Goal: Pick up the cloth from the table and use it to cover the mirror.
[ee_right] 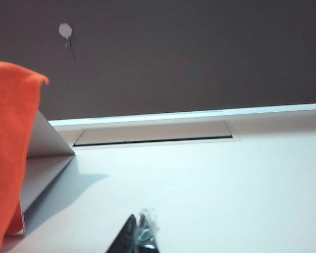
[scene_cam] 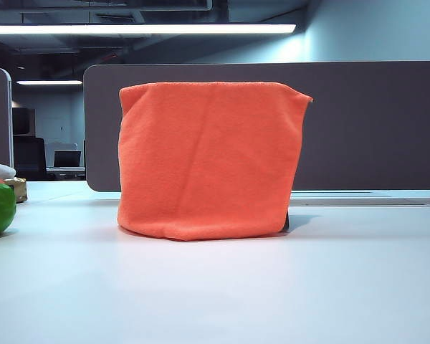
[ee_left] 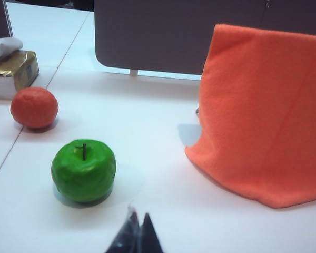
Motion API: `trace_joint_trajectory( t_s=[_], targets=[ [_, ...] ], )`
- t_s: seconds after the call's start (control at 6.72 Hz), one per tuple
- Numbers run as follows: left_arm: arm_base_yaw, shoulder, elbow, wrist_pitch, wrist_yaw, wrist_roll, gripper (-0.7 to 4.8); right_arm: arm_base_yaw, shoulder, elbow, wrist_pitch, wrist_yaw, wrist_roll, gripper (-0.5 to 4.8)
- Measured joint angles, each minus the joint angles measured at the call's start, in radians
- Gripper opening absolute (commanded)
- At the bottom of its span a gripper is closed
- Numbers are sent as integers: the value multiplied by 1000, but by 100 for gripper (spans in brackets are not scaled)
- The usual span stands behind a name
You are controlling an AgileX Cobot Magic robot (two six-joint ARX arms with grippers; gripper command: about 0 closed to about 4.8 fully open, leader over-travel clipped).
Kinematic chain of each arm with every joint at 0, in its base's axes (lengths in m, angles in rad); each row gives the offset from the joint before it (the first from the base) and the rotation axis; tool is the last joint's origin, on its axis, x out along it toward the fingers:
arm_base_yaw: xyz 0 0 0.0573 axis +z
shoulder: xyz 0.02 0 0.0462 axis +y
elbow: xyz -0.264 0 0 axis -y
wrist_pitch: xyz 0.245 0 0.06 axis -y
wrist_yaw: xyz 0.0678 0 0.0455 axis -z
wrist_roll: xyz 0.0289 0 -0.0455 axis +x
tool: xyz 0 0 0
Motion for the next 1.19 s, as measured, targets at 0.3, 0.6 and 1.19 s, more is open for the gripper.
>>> trace_joint_trajectory(
  t_s=[0.3, 0.6, 1.19],
  targets=[
    [0, 0, -25, -10, 0, -47, -6, 3, 0, -30, 21, -27, 3, -4],
    [0, 0, -49, -2, 0, -60, -6, 3, 0, -40, 23, -45, 6, -4],
    [0, 0, -139, 184, 0, -61, -6, 3, 0, -40, 0, -76, 6, -4]
  ],
)
